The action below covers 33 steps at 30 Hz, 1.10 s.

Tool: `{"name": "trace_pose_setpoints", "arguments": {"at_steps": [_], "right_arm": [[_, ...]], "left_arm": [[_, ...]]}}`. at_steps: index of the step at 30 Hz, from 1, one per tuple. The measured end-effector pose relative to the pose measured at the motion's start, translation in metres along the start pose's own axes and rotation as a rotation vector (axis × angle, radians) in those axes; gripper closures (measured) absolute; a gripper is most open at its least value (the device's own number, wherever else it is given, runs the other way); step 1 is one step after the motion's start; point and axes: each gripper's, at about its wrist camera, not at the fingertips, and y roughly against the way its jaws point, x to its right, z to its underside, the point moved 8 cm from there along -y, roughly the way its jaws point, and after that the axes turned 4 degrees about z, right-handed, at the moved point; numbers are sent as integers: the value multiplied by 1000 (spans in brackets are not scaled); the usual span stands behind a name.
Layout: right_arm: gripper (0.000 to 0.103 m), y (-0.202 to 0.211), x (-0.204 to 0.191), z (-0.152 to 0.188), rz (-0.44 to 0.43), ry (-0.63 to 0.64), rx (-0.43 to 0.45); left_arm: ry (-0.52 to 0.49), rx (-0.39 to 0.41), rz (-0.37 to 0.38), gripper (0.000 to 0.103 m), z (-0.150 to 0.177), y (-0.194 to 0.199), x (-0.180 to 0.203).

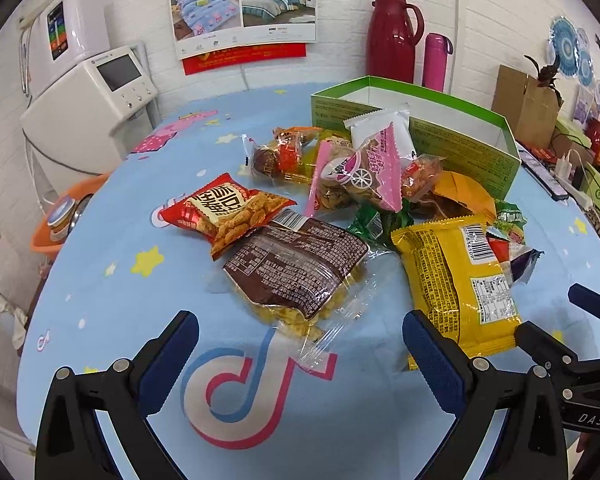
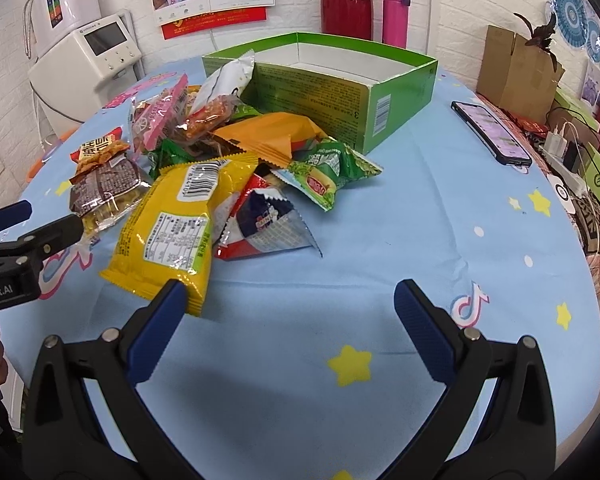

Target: Organize snacks

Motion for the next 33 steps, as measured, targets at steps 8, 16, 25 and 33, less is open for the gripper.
{"name": "trace_pose_setpoints", "arguments": {"at_steps": [8,16,25,33], "right_arm": [[0,4,-12,0,-164,-37,27],[32,-8,-32,-2,-299,-62,-20],[75,-28,-43,-6,-319,-15,-41],[86,4,-47,-6,-314,21,16]], "left_arm": [[-5,-65,221,0,6,-7,14],[-30,-183,474,37,4,-18,52],[-14,-272,540,63,-8,-50,73],[-47,-228,571,80,-10,-26,88]]}}
